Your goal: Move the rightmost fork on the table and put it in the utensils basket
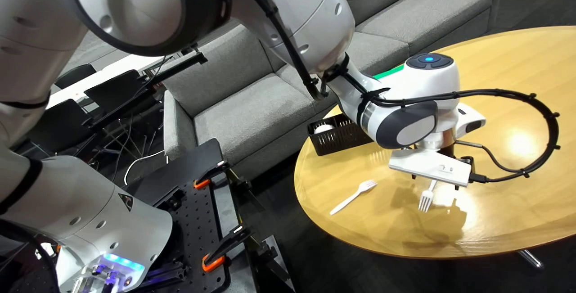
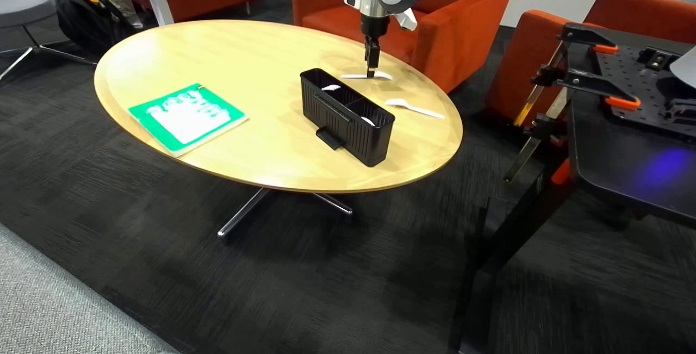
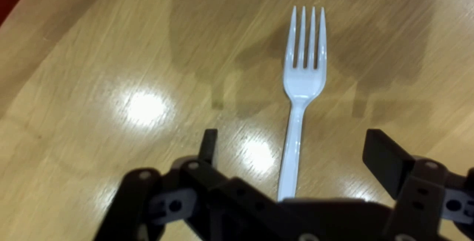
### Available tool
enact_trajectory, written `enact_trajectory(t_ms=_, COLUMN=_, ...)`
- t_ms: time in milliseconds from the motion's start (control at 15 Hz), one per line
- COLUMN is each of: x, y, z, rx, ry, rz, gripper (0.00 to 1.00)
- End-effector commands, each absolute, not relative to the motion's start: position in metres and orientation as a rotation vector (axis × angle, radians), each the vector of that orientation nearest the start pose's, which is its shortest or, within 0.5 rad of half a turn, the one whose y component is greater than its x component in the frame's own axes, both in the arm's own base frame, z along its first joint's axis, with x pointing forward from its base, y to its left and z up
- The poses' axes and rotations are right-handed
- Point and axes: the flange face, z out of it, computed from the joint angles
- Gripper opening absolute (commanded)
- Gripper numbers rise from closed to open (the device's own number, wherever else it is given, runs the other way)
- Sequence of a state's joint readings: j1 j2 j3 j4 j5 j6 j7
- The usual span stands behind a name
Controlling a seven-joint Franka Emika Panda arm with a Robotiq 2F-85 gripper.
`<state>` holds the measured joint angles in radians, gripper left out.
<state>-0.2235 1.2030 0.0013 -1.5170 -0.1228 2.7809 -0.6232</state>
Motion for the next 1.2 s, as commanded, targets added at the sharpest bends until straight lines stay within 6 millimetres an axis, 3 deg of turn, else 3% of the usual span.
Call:
enact_trajectory(t_ms=0, x=0.645, y=-0.144, z=-0.054, rx=-3.132, ry=-0.801, rz=-0.019, gripper=0.74)
enact_trajectory(t_ms=533, x=0.648, y=-0.144, z=-0.065, rx=-3.133, ry=-0.812, rz=0.012, gripper=0.12)
enact_trajectory(t_ms=667, x=0.649, y=-0.142, z=-0.065, rx=-3.13, ry=-0.817, rz=0.031, gripper=0.0)
enact_trajectory(t_ms=800, x=0.649, y=-0.139, z=-0.062, rx=-3.124, ry=-0.818, rz=0.048, gripper=0.0)
enact_trajectory(t_ms=1133, x=0.637, y=-0.133, z=-0.017, rx=-3.055, ry=-0.74, rz=0.152, gripper=0.03)
